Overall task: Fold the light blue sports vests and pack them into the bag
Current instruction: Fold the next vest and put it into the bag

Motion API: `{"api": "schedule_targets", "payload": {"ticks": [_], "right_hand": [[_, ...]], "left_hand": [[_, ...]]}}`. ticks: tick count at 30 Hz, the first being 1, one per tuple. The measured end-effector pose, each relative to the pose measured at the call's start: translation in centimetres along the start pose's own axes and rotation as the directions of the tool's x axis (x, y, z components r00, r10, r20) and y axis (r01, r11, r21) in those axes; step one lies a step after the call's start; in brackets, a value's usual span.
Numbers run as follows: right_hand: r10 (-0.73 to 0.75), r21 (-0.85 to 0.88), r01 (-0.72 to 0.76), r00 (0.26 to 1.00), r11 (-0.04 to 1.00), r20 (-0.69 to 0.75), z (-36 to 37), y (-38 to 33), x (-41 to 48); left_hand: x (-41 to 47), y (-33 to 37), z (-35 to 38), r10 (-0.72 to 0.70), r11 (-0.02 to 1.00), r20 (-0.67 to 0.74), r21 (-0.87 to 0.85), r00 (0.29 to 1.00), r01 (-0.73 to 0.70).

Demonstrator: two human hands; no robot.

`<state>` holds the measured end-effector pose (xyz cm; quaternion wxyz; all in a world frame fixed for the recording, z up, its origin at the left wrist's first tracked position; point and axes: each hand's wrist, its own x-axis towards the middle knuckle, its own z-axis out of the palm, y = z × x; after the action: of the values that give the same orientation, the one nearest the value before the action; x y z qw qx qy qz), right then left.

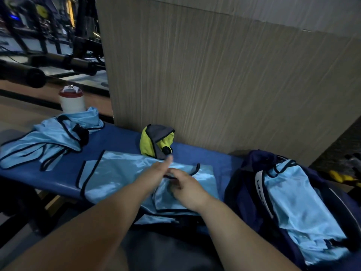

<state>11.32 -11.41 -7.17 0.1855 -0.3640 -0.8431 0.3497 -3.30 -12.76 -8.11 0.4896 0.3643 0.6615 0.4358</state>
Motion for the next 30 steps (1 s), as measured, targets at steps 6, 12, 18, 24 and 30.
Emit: {"api": "schedule_targets", "payload": {"ticks": [6, 12, 18, 24, 30], "right_hand": [[0.128, 0.145, -0.091, 0.955, 0.985, -0.268, -0.7, 2.1, -1.5], [0.475, -0.040, -0.521, 0.805, 0.853, -0.357, -4.7, 4.5, -2.8], [0.625, -0.116, -0.675, 0.725, 0.729, -0.290, -4.5, 4.4, -2.8], [0.688, -0.191, -0.734, 0.678, 0.651, -0.261, -3.8, 4.1, -2.6], [0.716, -0.047, -0.740, 0.663, 0.671, -0.217, -4.1, 4.5, -2.7]], "left_hand": [[-1.0, -0.2, -0.1, 0.023, 0.954, 0.067, 0.298, 0.998, -0.042], [-0.9, 0.0, 0.0, 0.150, 0.919, 0.012, 0.367, 0.989, -0.144], [0.4, -0.6, -1.5, 0.014, 0.984, -0.043, 0.180, 0.999, -0.006], [0.0, -1.0, -2.5, 0.256, 0.725, -0.104, 0.678, 0.961, -0.119], [-2.4, -0.9, -0.7, 0.409, 0.377, 0.107, 0.884, 0.906, -0.274]]}}
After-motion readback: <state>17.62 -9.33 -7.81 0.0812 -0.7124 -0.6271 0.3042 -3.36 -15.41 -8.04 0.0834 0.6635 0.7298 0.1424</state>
